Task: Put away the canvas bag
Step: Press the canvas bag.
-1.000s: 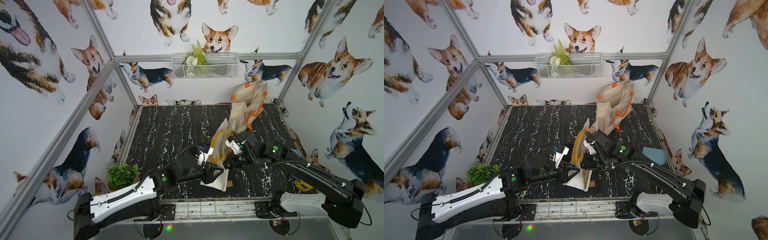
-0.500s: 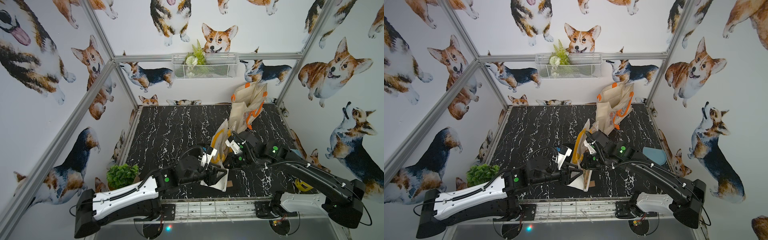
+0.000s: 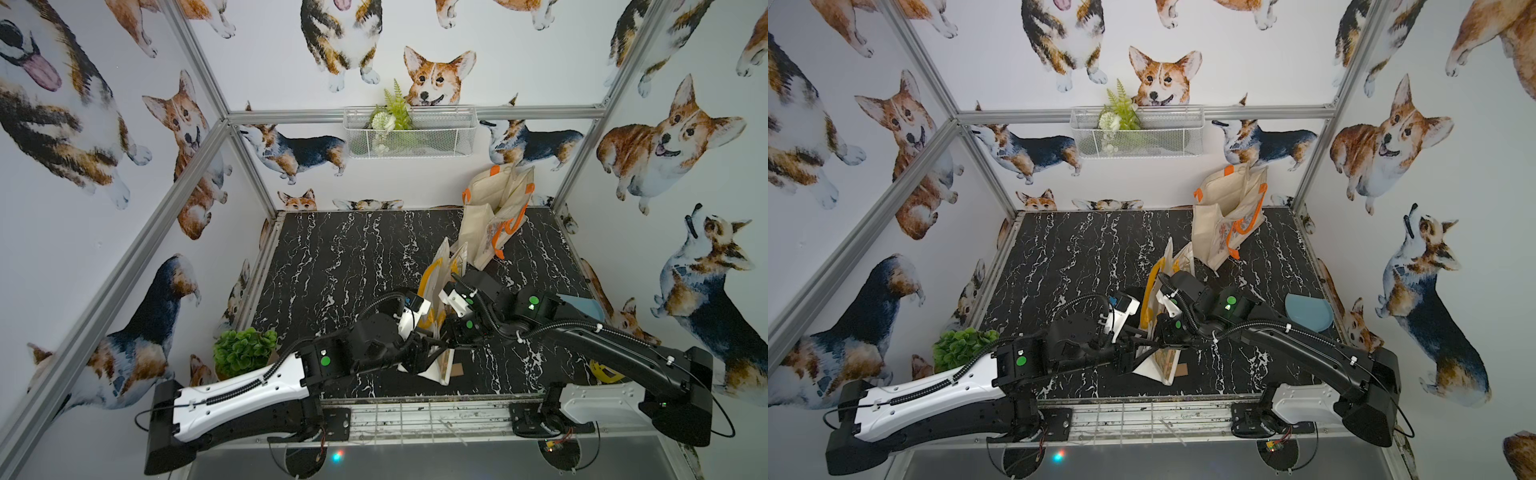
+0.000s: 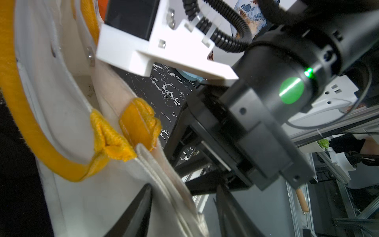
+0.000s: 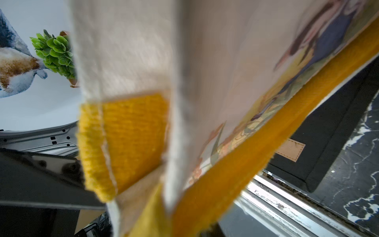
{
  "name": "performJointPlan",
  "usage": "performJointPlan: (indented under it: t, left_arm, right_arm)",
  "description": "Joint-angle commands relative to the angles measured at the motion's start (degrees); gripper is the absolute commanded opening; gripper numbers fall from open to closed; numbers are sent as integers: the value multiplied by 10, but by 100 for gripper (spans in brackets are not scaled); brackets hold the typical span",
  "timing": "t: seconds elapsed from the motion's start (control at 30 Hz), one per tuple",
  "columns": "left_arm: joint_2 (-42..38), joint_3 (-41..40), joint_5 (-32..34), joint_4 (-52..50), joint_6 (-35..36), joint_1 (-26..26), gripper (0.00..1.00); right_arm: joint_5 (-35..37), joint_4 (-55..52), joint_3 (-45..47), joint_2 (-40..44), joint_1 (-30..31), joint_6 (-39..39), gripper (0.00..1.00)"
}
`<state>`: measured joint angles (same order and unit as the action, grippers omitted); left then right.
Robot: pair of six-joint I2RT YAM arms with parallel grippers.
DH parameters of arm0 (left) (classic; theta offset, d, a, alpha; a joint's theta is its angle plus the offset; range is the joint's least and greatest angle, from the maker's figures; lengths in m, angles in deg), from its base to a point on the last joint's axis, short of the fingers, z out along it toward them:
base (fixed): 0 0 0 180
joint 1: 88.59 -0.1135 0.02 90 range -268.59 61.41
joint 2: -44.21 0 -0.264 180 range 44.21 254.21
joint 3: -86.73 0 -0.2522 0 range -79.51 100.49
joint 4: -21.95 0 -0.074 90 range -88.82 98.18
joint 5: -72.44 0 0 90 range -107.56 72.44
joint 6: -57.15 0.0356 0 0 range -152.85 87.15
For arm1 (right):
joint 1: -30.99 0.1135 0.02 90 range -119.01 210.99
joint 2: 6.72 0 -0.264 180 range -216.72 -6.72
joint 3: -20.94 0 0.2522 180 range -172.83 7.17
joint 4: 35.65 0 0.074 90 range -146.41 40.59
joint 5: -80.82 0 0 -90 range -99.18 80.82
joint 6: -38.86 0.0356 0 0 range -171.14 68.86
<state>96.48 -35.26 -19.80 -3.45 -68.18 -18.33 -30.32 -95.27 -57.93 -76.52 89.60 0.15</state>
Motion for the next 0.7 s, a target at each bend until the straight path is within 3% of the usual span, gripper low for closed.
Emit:
performJointPlan:
  t: [0.0,0.43,0.53,0.67]
  left_arm:
    - [5,4,5,2,5,3,52]
    - [-24,-24,30,-42,1,6,48]
    - [-36,-38,47,-57,-6,6,40]
    - [-48,-45,70,-79,-14,7,14]
  right_arm:
    - [-44,114,-8,1,7,28,24]
    - [13,110,-24,34,7,38,22]
    - [10,105,-27,31,7,36,22]
    - [10,106,-22,33,7,38,22]
